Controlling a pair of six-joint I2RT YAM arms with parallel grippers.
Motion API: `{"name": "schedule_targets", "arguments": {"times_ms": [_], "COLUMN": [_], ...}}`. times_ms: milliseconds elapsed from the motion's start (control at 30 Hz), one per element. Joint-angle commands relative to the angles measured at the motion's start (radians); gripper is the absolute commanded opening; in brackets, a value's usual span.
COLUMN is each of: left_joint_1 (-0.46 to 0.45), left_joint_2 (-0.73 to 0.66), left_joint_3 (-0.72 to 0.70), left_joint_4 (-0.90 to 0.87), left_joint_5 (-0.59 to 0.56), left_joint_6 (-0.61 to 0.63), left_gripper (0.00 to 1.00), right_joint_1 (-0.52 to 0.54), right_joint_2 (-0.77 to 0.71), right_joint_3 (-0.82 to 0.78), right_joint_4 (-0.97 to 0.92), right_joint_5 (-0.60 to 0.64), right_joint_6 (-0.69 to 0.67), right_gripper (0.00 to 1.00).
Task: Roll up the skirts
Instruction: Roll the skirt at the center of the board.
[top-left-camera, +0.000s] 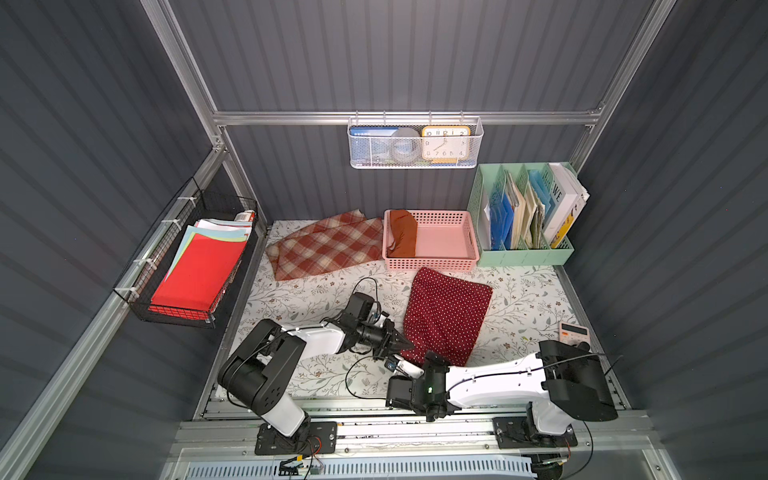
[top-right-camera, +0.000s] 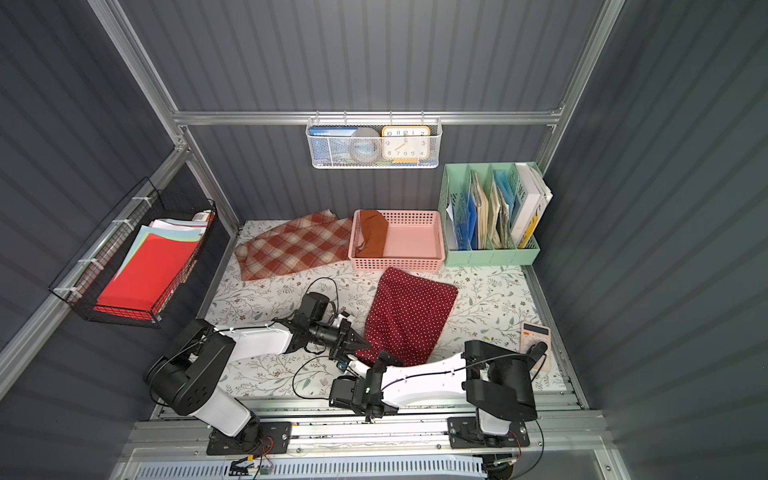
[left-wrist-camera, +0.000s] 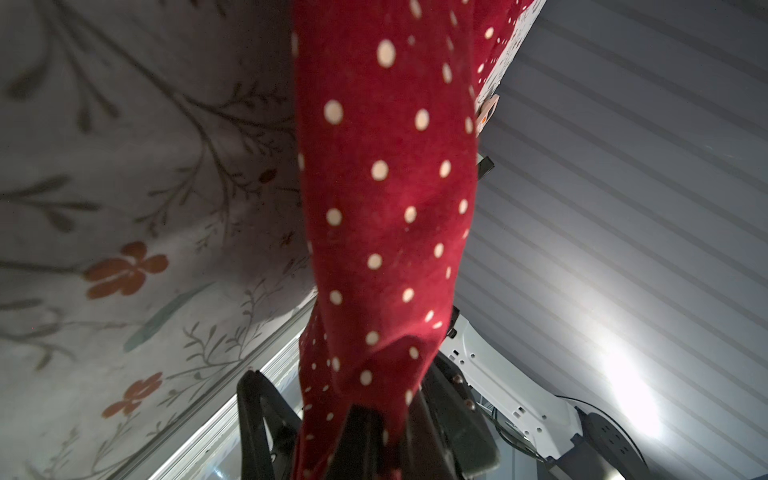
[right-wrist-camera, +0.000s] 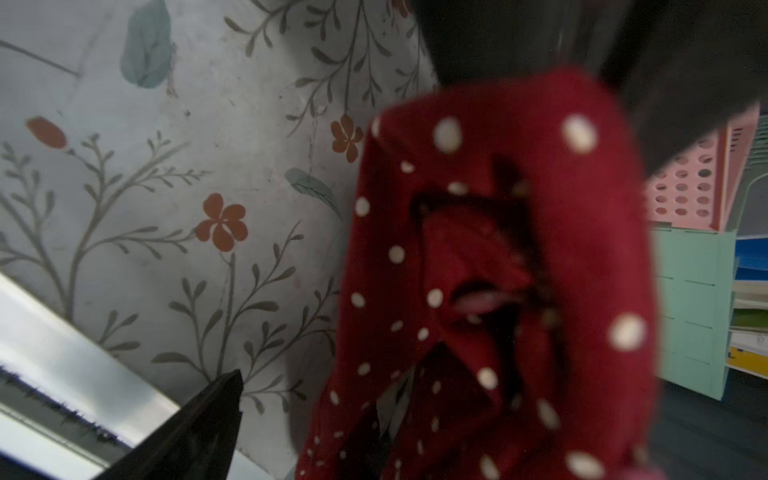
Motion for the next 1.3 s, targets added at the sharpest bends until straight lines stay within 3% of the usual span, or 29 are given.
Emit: {"name": "schedule_targets", "arguments": {"times_ms": [0,100,367,667,900,1100,1267], "left_joint_1": [0.016,0.028,0.043,0.060,0.078,0.091,0.111], "left_joint_2": [-0.026,-0.033,-0.050,-0.052,-0.050,-0.062,-0.079], "left_joint_3": [0.001,-0.009,-0.035,-0.048,-0.057,-0.063,-0.060], "left_joint_4": [-0.020,-0.025,-0.011,-0.023,-0.043,-0.072,-0.125], "left_joint_5": [0.019,0.015,0.019,0.021,0.021,0.023,0.024], "left_joint_6": [0.028,0.034,0.028,0.045,0.068,0.090,0.130], "left_gripper": [0.00,0.00,0.00,0.00,0.00,0.00,0.00], "right_joint_1": [-0.020,-0.020,-0.018,0.000,0.048,0.048,0.045], "right_joint_2": [0.019,0.035,0.053,0.064,0.120,0.135,0.152], "right_joint_3": [0.032,0.039,0.057,0.057,0.088,0.084,0.095], "right_joint_4": [-0.040,-0.050,-0.033,-0.031,-0.090,-0.045,-0.044], "right_joint_5": [0.022,0.069,0.206,0.211,0.241,0.200,0.177], "right_joint_6": [0.054,0.083,0.105,0.111,0.159,0.115,0.082], "right_gripper": [0.99,0.98,0.80,0.65,0.60,0.26,0.13]}}
